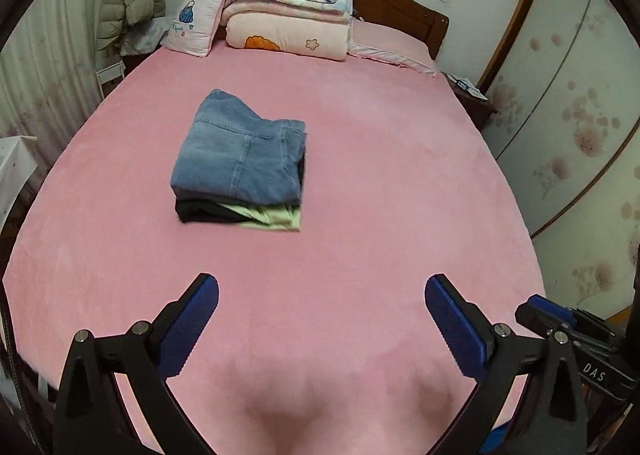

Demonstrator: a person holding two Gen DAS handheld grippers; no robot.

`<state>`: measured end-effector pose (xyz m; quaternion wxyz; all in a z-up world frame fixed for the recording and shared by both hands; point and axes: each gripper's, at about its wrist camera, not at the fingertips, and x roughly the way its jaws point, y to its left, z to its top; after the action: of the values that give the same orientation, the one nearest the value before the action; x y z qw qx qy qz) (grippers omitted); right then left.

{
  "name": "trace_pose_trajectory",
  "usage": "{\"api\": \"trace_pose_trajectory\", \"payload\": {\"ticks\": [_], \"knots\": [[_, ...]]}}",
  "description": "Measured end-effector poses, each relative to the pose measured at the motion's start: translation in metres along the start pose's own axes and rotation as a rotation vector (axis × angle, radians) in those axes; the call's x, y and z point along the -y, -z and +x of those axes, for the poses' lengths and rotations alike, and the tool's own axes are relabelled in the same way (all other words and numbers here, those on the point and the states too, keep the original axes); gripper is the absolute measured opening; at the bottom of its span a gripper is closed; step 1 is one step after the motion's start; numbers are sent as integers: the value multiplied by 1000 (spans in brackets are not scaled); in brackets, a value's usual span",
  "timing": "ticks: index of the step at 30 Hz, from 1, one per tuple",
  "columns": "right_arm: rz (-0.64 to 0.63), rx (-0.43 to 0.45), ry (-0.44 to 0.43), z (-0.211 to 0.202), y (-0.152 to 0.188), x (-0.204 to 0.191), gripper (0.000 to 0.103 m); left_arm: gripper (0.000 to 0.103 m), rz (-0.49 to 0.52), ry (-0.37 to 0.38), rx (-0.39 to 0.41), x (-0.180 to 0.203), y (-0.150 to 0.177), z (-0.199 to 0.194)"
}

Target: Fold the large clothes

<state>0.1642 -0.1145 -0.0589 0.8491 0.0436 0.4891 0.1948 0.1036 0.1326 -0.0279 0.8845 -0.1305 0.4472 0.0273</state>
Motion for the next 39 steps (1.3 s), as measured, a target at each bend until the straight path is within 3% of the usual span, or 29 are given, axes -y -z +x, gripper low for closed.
{"api": "trace_pose_trajectory", "payload": {"ticks": [10,17,39], "knots": [[-13,95,93,-88,65,45,36,103,30,-57,72,81,74,-56],[-21,113,118,-116,90,54,36,103,46,-94,66,120,112,-80],[0,86,162,-123,107,63,36,103,92,-164,45,158,129,-91]]}}
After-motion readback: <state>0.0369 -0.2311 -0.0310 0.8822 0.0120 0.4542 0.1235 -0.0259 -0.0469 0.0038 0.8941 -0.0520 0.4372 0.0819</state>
